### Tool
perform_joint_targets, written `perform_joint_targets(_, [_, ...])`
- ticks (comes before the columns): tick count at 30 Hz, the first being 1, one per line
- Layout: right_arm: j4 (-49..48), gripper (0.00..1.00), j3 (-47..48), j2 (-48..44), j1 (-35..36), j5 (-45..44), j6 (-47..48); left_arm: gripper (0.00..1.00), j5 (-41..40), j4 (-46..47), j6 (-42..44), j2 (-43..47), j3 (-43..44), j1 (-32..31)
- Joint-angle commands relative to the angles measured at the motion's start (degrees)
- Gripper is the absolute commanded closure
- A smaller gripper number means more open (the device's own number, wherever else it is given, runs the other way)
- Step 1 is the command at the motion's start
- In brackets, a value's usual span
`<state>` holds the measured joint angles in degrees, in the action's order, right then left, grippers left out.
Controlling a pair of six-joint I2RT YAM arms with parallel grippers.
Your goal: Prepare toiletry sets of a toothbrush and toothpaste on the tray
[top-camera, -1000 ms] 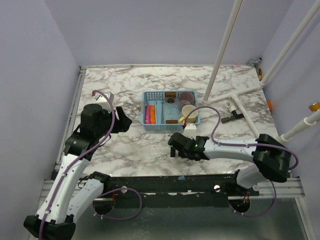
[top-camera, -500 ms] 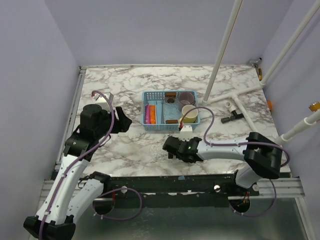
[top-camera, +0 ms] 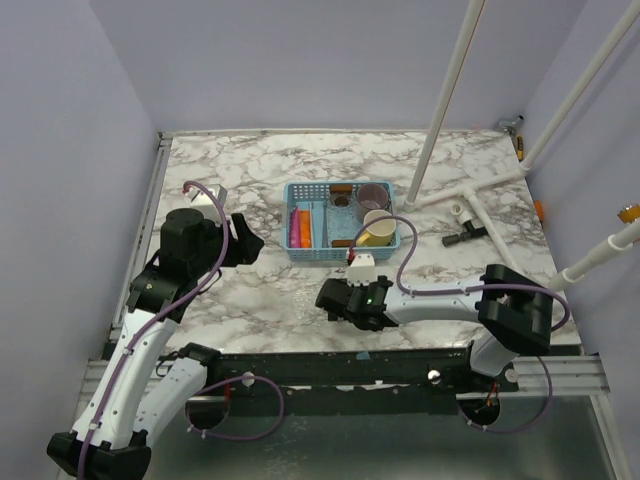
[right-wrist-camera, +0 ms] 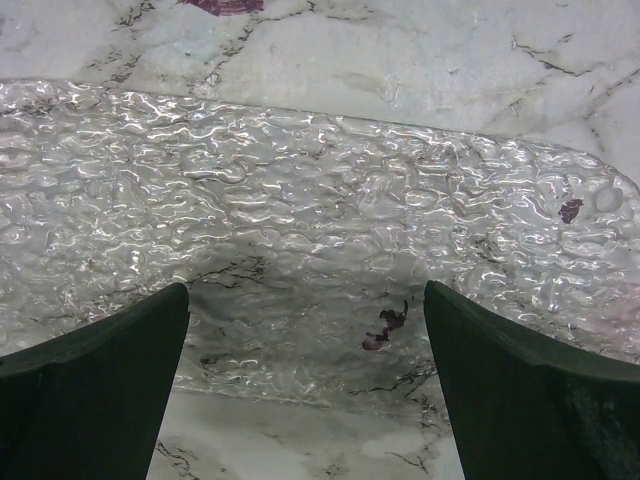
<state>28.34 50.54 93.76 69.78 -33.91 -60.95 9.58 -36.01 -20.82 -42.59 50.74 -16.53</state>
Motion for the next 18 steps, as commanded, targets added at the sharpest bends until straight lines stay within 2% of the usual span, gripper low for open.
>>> perform_joint_targets(1, [0.14,0.00,-0.86,2.62,1.98,3.67,-2.52,0.36,-1.14,0.98,-0.36,0.75,-0.64,-0.16])
perform_joint_targets(18, [0.84,0.01,-1.24,3.48,6.16,4.89,-4.76,0.35,-1.41,0.85,-0.36,1.03,-0.64,-0.16])
